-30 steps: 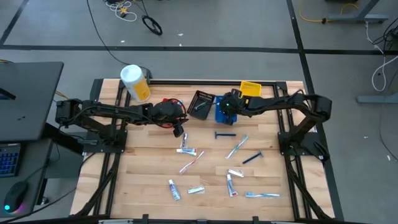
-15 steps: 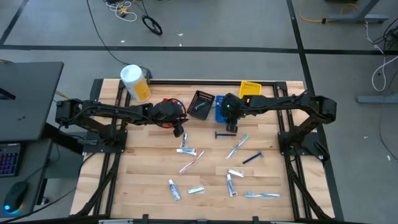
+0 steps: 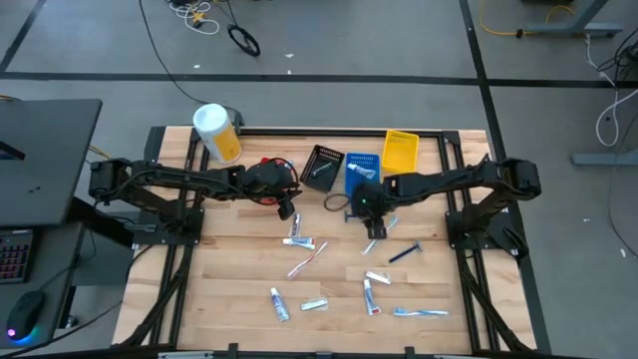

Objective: Pick & Place Travel size toiletries
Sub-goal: Put the blue razor into the yellow bin

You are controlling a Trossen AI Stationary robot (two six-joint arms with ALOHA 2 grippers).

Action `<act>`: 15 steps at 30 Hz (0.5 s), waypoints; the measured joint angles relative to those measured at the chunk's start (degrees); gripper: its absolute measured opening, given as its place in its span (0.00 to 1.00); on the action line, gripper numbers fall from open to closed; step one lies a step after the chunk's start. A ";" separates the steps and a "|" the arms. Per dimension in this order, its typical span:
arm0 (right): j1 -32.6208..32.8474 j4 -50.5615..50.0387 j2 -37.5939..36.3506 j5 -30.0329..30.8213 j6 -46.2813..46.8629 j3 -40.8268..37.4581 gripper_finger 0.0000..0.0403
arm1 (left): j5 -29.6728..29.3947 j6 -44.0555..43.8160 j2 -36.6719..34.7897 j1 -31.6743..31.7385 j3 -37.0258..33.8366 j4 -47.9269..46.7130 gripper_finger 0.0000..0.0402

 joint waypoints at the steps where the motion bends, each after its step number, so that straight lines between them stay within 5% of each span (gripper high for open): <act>1: 0.74 -1.21 0.00 -0.70 0.00 0.00 0.50 | 0.00 0.00 0.01 -0.01 0.00 0.00 0.28; 7: 5.39 -3.67 0.00 -8.75 1.50 -0.54 0.50 | 0.00 0.02 0.01 0.00 0.00 0.00 0.28; 15: 8.16 -3.34 0.00 -7.58 3.34 -4.25 0.50 | -0.01 0.23 0.01 0.00 0.00 -0.02 0.28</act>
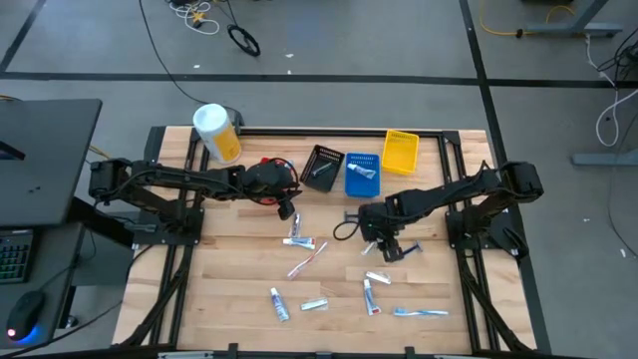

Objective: Pick & Place Travel size toiletries
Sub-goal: Put the blue razor into the yellow bin

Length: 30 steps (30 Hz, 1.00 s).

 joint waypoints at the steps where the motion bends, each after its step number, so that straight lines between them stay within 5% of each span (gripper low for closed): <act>1: 0.05 0.19 0.00 0.02 0.10 -0.30 0.50 | -0.01 0.39 -0.01 0.02 0.00 -0.01 0.28; 15: 0.08 7.94 0.02 0.22 0.11 -0.59 0.50 | 6.80 3.31 0.00 -0.14 0.00 -1.95 0.28; 25: -1.54 10.92 0.02 16.67 2.38 -0.52 0.50 | 6.02 3.70 0.00 -0.11 0.00 -1.92 0.28; 30: -4.80 16.76 0.02 13.44 5.31 -2.51 0.50 | 6.02 3.70 0.00 -0.11 0.00 -1.91 0.28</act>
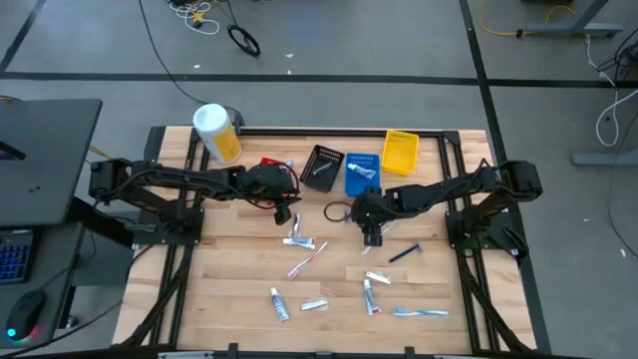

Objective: Pick & Place Travel size toiletries
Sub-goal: Put the blue razor into the yellow bin

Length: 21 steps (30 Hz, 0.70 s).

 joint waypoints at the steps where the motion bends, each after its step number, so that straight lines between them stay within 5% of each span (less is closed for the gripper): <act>1: -0.56 1.46 0.02 -1.10 0.15 -0.74 0.50 | -0.01 0.00 -0.01 0.00 0.00 0.00 0.28; 14: -4.23 10.91 0.02 -1.96 -0.23 -9.45 0.46 | -0.03 0.50 0.00 0.00 0.00 0.02 0.28; 21: -4.15 13.76 -0.22 -2.01 -0.52 -11.82 0.29 | -0.04 0.94 0.00 0.00 0.00 0.09 0.28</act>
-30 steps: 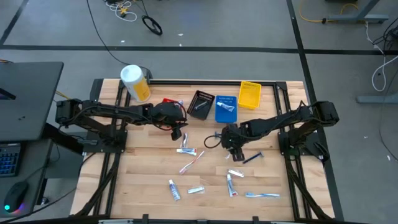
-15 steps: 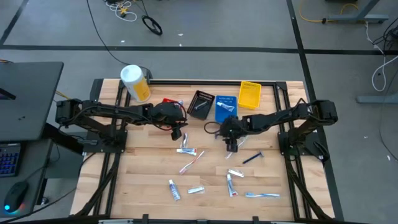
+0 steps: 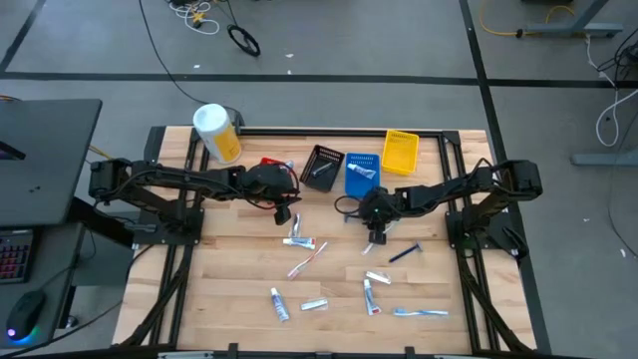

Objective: Pick & Place Travel size toiletries
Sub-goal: Put the blue razor into the yellow bin

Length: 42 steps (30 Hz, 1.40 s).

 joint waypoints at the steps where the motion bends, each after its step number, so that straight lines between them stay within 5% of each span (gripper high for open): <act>1: 0.00 0.10 0.02 -0.40 0.02 0.00 0.26 | 0.00 0.00 0.00 0.00 0.00 0.00 0.28; 7: -0.09 -0.66 0.33 -3.05 0.43 2.28 0.11 | 0.00 -0.04 0.00 0.00 0.00 0.00 0.28; 14: -1.00 -6.06 -3.81 -1.13 0.23 7.72 0.09 | 0.00 -0.06 0.00 0.02 -0.02 0.04 0.28; 18: -0.96 -10.55 -10.17 9.86 -3.01 10.04 0.08 | 0.00 -0.06 0.00 0.01 -0.02 0.20 0.28; 21: -1.63 -10.58 -15.93 25.68 -3.04 10.08 0.08 | 0.00 -0.06 0.00 0.01 -0.04 0.53 0.28; 25: -5.14 -10.39 -21.15 38.17 6.53 7.90 0.08 | 0.00 -0.06 0.00 0.02 -0.04 0.57 0.28; 33: -20.18 -7.32 -22.20 31.51 15.82 -0.90 0.08 | -0.63 0.81 0.00 0.02 -0.04 0.83 0.28; 42: -31.73 10.46 -21.82 20.20 9.77 -10.93 0.10 | -0.72 0.79 0.00 0.00 -0.04 0.87 0.28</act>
